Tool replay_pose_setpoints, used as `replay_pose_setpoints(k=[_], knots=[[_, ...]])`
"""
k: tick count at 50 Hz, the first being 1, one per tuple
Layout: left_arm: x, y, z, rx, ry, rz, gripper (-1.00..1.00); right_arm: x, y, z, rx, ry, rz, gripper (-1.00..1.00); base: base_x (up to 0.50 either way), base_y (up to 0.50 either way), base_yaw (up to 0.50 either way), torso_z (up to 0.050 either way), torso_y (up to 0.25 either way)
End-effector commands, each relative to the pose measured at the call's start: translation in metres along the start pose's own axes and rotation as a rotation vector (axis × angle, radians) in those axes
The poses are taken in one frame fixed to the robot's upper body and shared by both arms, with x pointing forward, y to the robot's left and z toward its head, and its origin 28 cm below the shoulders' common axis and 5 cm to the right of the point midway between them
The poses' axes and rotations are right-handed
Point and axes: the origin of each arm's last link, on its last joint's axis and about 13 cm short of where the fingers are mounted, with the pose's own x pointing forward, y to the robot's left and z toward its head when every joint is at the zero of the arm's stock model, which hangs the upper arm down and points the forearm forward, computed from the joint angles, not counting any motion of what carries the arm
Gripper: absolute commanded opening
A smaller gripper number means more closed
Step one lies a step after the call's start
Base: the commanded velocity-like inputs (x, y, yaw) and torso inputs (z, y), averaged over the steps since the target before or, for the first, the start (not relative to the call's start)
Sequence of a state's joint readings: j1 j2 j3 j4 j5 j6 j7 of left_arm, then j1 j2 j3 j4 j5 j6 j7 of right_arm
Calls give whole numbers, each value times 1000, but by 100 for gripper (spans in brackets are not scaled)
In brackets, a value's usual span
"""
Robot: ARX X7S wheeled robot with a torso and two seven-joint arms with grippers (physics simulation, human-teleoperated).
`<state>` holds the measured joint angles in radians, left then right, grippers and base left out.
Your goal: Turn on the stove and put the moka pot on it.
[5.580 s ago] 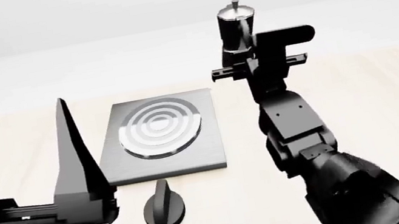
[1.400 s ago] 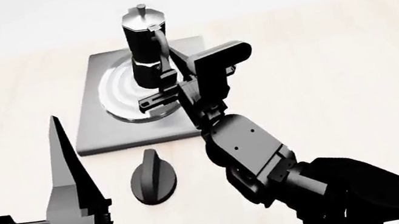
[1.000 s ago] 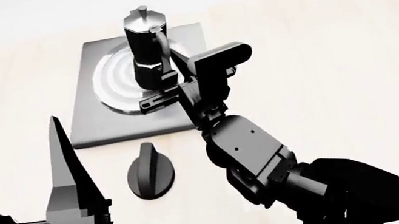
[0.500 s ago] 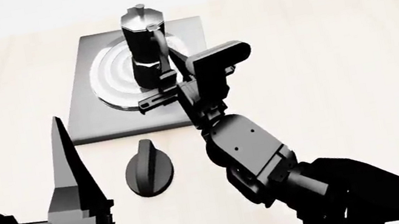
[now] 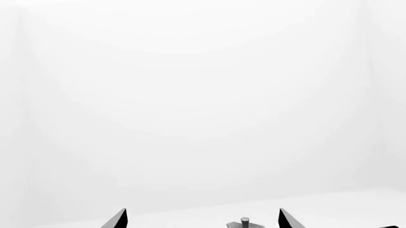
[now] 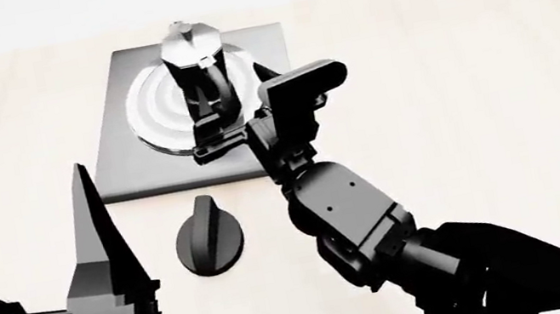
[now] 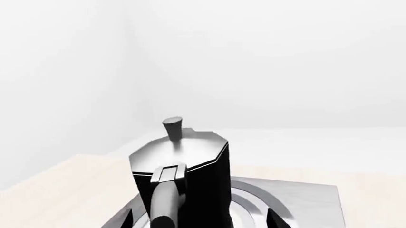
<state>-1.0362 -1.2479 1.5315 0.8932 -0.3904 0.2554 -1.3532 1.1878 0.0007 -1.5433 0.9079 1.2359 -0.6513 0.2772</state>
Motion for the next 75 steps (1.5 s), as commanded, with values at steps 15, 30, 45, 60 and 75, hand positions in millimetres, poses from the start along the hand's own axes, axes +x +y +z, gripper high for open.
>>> replay_pose_setpoints(k=[15, 30, 45, 60, 75], knots=[[1, 0, 2, 1, -7, 1, 100, 8, 5, 13, 12, -53, 34, 100, 0, 0, 0, 0, 0], [7, 4, 6, 9, -16, 19, 100, 28, 8, 48, 57, -182, 48, 100, 0, 0, 0, 0, 0], [22, 5, 19, 63, -51, 21, 100, 30, 11, 110, 43, -371, 23, 100, 0, 0, 0, 0, 0], [42, 1, 28, 130, -100, -21, 100, 3, 15, 191, -13, -569, -69, 100, 0, 0, 0, 0, 0], [52, 1, 40, 133, -148, -52, 100, -42, 18, 231, -80, -723, -39, 100, 0, 0, 0, 0, 0]])
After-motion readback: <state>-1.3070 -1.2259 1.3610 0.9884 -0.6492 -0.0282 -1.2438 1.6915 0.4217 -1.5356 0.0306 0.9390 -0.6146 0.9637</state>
